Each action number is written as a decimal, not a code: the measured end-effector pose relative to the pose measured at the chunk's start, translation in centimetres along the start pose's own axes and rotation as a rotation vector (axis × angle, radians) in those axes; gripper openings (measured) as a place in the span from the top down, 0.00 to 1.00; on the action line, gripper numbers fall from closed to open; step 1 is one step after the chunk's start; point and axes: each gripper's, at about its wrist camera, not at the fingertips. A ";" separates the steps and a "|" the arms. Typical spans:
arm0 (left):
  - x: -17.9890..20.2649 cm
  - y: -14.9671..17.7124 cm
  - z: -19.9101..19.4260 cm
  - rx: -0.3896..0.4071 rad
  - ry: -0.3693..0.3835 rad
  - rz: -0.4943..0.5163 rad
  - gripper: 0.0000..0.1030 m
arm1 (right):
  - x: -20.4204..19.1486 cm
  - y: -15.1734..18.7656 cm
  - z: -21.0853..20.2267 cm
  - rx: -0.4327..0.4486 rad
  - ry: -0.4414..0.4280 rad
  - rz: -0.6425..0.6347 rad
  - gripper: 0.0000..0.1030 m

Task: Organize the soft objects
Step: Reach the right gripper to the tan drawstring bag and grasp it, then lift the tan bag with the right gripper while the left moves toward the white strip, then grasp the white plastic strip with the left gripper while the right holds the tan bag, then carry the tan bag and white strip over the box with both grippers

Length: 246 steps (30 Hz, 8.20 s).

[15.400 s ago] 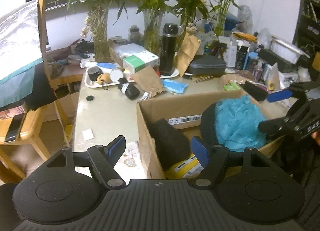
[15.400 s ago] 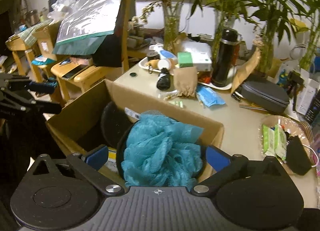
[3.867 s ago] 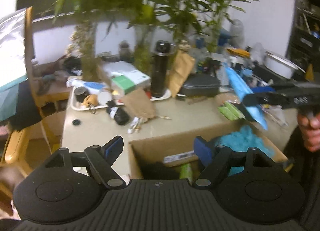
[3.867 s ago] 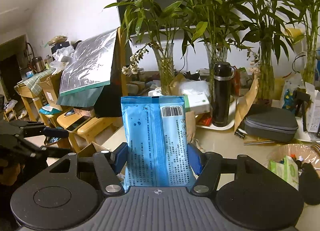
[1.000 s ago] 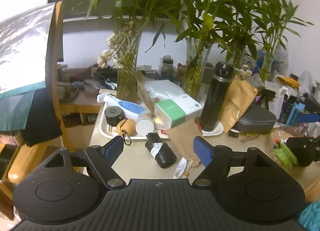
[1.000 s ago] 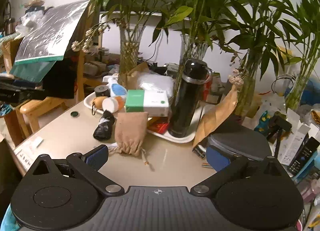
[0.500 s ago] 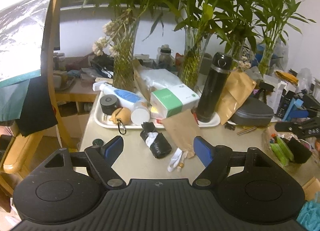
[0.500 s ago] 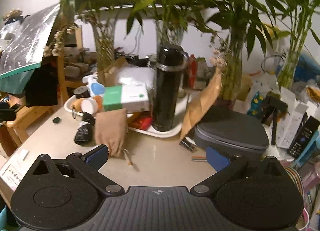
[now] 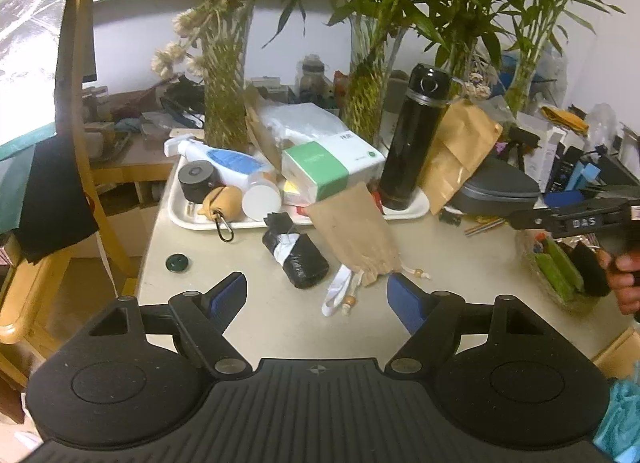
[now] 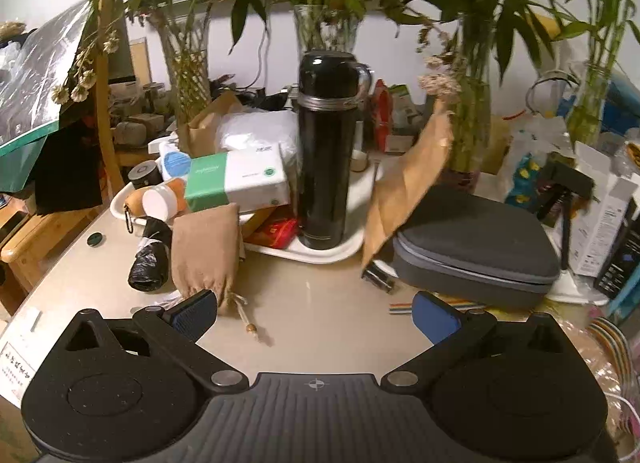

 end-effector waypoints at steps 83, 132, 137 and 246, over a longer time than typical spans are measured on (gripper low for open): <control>-0.7 -0.4 1.2 -0.052 0.042 -0.051 0.25 | -1.4 -4.1 0.7 -0.033 -0.159 -0.021 0.95; -0.8 1.8 15.3 -0.358 0.187 0.443 0.57 | 3.5 -0.2 -6.5 0.006 -0.115 0.140 0.95; -1.8 2.2 17.0 -0.376 0.167 0.431 0.61 | 3.3 -0.3 -6.4 0.008 -0.128 0.131 0.95; 7.0 7.4 -13.8 0.081 0.110 0.149 0.34 | -0.7 6.4 -25.8 -0.055 -0.381 0.230 0.95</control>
Point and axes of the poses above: each gripper's, at about its wrist camera, not at the fingertips, and z roughly the way its jaws point, x to its right, y to its underside, and after that the axes turned 13 degrees about y, right-handed
